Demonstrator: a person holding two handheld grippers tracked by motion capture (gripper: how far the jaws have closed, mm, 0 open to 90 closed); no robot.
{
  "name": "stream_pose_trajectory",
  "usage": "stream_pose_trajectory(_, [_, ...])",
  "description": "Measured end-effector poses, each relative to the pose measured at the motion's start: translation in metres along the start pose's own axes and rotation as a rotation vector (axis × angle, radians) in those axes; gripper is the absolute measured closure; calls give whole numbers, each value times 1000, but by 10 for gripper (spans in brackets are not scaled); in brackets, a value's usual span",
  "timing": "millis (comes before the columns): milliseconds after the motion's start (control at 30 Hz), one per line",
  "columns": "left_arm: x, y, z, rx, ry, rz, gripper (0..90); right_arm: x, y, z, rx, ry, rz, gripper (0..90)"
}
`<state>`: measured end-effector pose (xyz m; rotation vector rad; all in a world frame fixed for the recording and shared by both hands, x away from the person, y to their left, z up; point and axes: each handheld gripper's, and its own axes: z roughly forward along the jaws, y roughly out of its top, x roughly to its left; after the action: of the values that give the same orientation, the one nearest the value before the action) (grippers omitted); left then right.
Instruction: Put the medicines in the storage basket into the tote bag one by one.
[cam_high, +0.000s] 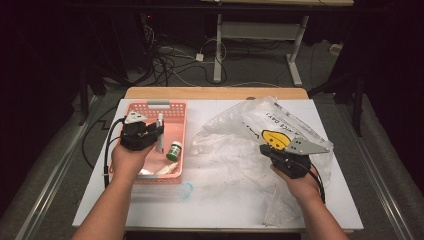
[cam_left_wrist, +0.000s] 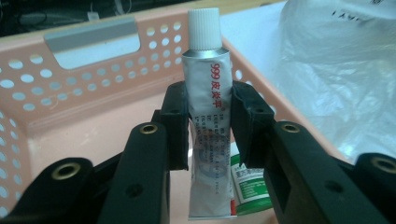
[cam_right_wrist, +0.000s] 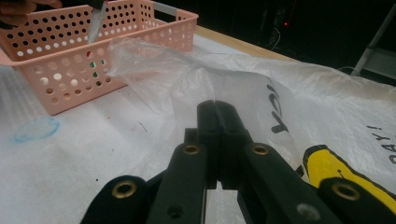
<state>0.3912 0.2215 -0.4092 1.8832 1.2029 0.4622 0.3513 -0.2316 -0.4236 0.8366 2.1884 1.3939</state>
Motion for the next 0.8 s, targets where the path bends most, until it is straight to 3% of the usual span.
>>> stream_pose_trajectory(333, [-18, -8, -11, -3, -21, 37, 672, 1, 1, -1, -2, 1, -5, 900])
stream_pose_trajectory(467, [-25, -13, -16, -30, -20, 66, 672, 3, 2, 0, -6, 7, -4, 900])
stream_pose_trajectory(633, [-29, -18, -22, -68, -35, 61, 672, 6, 2, 1, 1, 10, -9, 900])
stream_pose_trajectory(800, [-29, -19, -24, -76, -45, 67, 673, 7, 2, 1, -1, 11, -9, 900])
